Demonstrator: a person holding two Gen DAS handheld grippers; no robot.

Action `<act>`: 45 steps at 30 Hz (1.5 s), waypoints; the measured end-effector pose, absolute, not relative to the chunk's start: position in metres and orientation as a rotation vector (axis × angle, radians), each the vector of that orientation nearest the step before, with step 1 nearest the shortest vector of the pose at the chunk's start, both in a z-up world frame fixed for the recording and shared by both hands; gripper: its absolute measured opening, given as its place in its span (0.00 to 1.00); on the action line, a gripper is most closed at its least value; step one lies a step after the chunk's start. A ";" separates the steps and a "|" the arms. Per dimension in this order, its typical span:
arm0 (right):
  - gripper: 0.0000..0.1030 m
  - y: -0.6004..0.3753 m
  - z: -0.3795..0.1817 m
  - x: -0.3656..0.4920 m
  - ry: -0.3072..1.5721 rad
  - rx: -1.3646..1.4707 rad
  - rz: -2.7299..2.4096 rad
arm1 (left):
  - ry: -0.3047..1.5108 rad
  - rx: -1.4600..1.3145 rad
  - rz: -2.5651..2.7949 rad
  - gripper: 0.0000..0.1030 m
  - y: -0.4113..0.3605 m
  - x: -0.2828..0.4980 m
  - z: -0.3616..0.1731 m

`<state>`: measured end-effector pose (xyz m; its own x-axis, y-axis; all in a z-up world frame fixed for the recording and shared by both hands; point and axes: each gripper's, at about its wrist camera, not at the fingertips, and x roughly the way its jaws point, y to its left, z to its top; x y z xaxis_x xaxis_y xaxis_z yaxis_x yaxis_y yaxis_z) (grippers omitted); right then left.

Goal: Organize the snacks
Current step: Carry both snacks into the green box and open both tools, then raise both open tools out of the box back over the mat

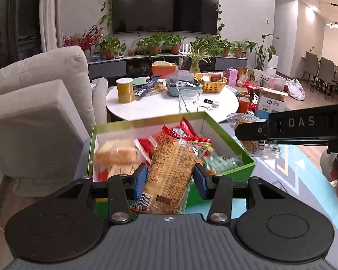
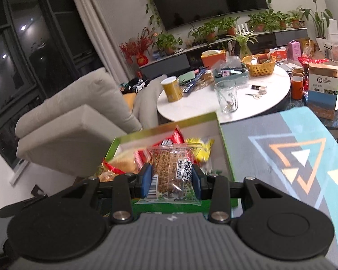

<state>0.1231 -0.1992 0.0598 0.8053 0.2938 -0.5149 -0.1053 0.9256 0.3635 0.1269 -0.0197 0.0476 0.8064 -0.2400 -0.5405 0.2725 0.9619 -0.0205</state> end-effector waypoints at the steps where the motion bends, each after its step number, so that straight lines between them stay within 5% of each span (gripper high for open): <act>1: 0.56 -0.201 0.061 0.128 0.598 0.333 0.218 | 0.569 0.056 -0.275 0.41 -0.021 0.132 0.049; 30: 0.57 -0.205 0.023 0.231 0.706 0.392 0.202 | 0.638 0.048 -0.188 0.42 -0.035 0.280 0.018; 34: 0.64 -0.206 0.019 0.230 0.708 0.409 0.188 | 0.672 0.047 -0.173 0.54 -0.035 0.286 0.011; 45: 0.67 -0.207 0.025 0.221 0.707 0.391 0.191 | 0.657 0.070 -0.159 0.61 -0.034 0.270 0.017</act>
